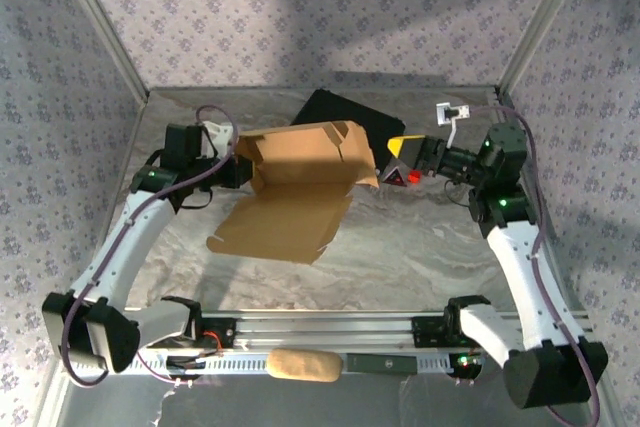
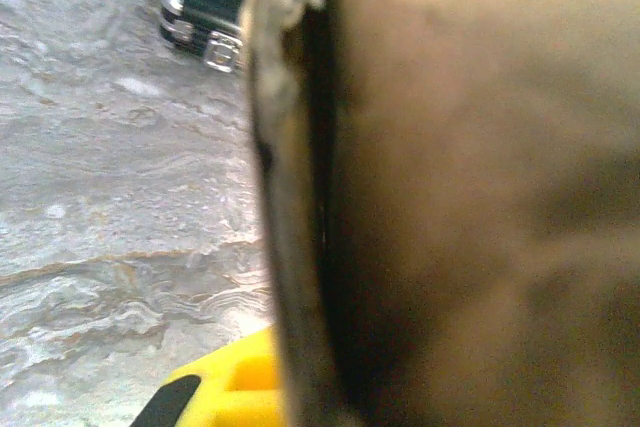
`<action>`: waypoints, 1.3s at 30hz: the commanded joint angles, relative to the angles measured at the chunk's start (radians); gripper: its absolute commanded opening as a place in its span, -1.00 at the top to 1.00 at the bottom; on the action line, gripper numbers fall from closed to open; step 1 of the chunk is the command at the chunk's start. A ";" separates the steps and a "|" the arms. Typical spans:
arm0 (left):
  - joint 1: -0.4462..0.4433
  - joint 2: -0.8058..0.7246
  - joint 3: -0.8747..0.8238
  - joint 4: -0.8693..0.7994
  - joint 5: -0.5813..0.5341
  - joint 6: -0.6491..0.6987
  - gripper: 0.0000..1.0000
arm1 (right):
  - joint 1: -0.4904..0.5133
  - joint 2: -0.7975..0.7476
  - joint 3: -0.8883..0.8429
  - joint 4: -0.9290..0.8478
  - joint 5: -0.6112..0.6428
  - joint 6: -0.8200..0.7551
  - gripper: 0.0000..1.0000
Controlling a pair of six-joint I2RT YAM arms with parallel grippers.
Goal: Fold the paper box
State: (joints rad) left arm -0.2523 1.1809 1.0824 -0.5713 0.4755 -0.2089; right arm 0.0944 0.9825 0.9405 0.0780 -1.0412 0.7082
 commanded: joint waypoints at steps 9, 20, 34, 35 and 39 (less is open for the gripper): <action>0.007 0.049 0.034 0.042 0.087 0.026 1.00 | 0.127 0.039 0.067 -0.096 -0.107 -0.160 0.35; 0.009 0.073 0.058 0.025 0.013 0.047 1.00 | 0.116 0.009 0.087 -0.120 -0.107 -0.176 0.04; 0.076 0.290 0.235 0.022 0.162 0.179 1.00 | 0.020 0.201 0.118 0.010 -0.087 -0.119 0.19; 0.079 0.304 0.240 0.028 0.166 0.182 1.00 | 0.025 0.217 0.128 0.002 -0.092 -0.132 0.20; 0.088 0.356 0.249 0.081 0.193 0.173 1.00 | 0.051 0.285 0.168 -0.029 -0.115 -0.182 0.19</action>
State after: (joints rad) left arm -0.1719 1.5120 1.2953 -0.5316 0.6102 -0.0631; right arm 0.1276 1.2453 1.0512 0.0490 -1.1164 0.5732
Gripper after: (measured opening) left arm 0.076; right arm 0.402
